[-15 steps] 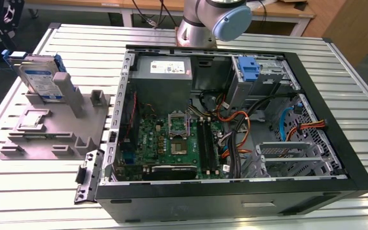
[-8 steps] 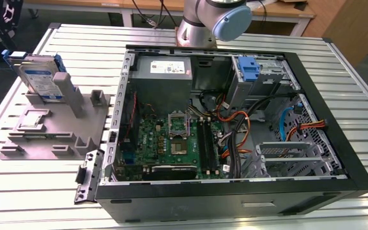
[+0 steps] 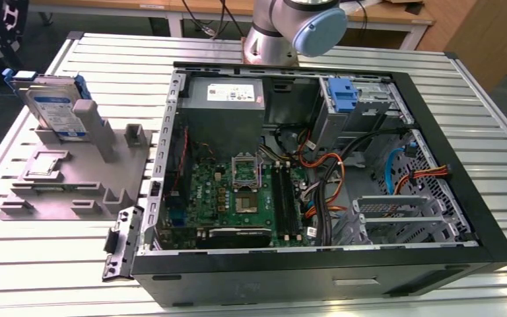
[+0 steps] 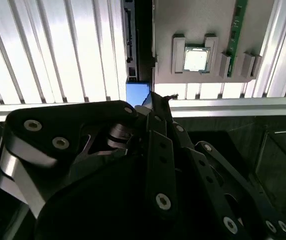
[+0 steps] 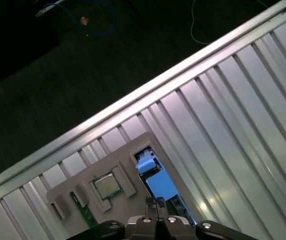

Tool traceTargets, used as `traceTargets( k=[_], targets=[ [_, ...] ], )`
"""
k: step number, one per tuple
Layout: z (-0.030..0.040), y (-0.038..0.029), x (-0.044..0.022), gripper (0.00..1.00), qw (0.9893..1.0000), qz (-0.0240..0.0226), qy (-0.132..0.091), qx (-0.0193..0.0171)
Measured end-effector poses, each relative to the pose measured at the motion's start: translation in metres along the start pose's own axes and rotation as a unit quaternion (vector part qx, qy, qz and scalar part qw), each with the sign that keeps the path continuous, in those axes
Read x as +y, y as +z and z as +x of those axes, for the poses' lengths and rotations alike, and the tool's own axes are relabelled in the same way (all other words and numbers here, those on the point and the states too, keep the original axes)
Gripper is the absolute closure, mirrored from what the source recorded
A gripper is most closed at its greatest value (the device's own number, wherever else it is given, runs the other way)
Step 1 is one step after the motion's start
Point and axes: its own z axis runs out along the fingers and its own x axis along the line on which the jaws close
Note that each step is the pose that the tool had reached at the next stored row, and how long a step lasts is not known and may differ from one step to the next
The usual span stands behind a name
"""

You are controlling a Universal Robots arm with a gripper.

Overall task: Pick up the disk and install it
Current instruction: 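Pick up the disk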

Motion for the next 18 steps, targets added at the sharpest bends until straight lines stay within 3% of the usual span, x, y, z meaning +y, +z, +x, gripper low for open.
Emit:
traceTargets(
  k=[9, 18],
  targets=[
    [0.0000, 0.0000, 0.0000, 0.90, 0.9984, -0.0010, -0.057, 0.0012],
    [0.0000, 0.0000, 0.0000, 0.90, 0.9980, -0.0010, -0.063, 0.0015]
  ],
)
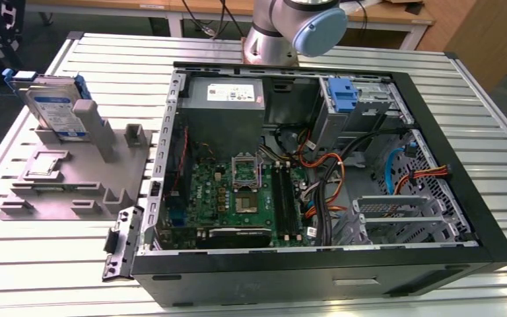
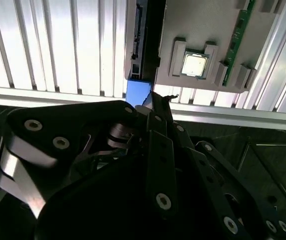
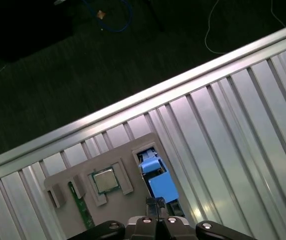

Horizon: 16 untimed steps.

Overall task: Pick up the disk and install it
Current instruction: 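Pick up the disk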

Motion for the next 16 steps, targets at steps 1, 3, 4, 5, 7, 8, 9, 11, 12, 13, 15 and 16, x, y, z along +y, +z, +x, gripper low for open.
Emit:
traceTargets(
  k=[1, 3, 4, 5, 7, 8, 9, 11, 12, 13, 15, 16],
  targets=[
    [0.0000, 0.0000, 0.0000, 0.90, 1.0000, -0.0001, -0.007, 0.0001],
    [0.0000, 0.0001, 0.0000, 0.90, 0.9997, -0.0004, -0.025, 0.0005],
    [0.0000, 0.0002, 0.0000, 0.90, 0.9994, -0.0006, -0.034, 0.0007],
    [0.0000, 0.0003, 0.0000, 0.90, 0.9991, -0.0007, -0.043, 0.0009],
    [0.0000, 0.0004, 0.0000, 0.90, 0.9981, -0.0010, -0.061, 0.0013],
    [0.0000, 0.0005, 0.0000, 0.90, 0.9976, -0.0012, -0.070, 0.0015],
    [0.0000, 0.0006, 0.0000, 0.90, 0.9972, -0.0013, -0.075, 0.0016],
    [-0.0009, 0.0007, 0.0003, 0.90, 0.9968, -0.0014, -0.080, 0.0018],
    [-0.0010, 0.0009, 0.0004, 0.89, 0.9968, -0.0014, -0.080, 0.0017],
    [-0.0011, 0.0012, 0.0005, 0.83, 0.9968, -0.0013, -0.080, 0.0017],
    [-0.0016, 0.0017, 0.0008, 0.77, 0.9967, -0.0013, -0.081, 0.0017],
    [-0.0020, 0.0023, 0.0009, 0.71, 0.9966, -0.0012, -0.082, 0.0017]
  ],
)
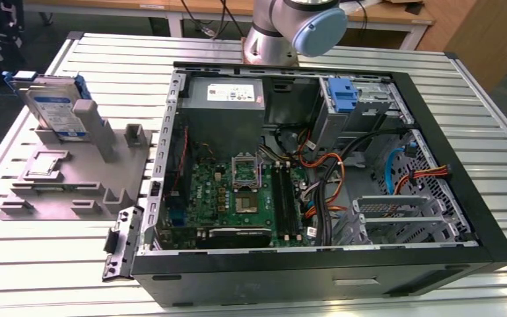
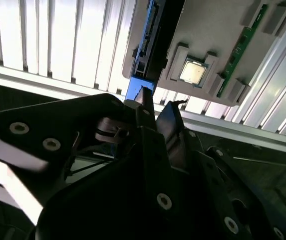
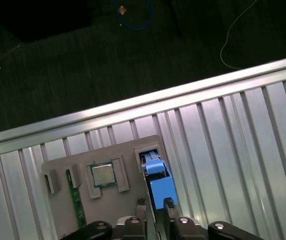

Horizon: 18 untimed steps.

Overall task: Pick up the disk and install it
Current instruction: 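Pick up the disk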

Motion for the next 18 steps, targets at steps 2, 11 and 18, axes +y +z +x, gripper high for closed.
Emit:
traceTargets(
  k=[2, 11, 18],
  targets=[
    [-0.0005, 0.0013, 0.0000, 0.65, 1.0000, 0.0001, -0.008, 0.0001],
    [-0.0027, 0.0118, 0.0005, 0.53, 0.9984, -0.0005, -0.056, 0.0010],
    [-0.0038, 0.0170, 0.0008, 0.53, 0.9982, -0.0012, -0.059, -0.0022]
  ],
)
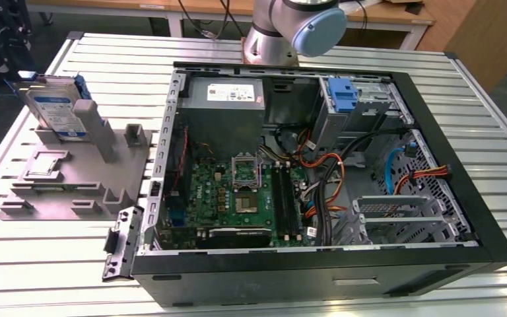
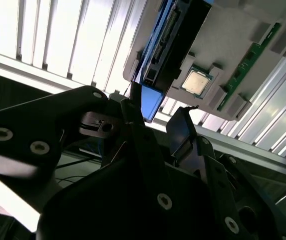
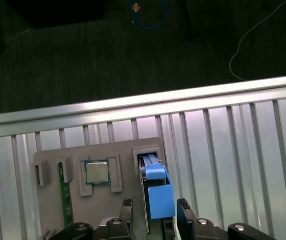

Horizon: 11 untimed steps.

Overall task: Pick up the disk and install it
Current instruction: 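Pick up the disk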

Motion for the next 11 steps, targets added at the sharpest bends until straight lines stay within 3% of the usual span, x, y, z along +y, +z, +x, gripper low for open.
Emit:
traceTargets(
  k=[5, 11],
  targets=[
    [0.0002, 0.0042, 0.0006, 0.53, 1.0000, -0.0008, -0.003, -0.0052],
    [0.0006, 0.0093, 0.0020, 0.53, 0.9998, -0.0015, -0.017, -0.0067]
  ],
)
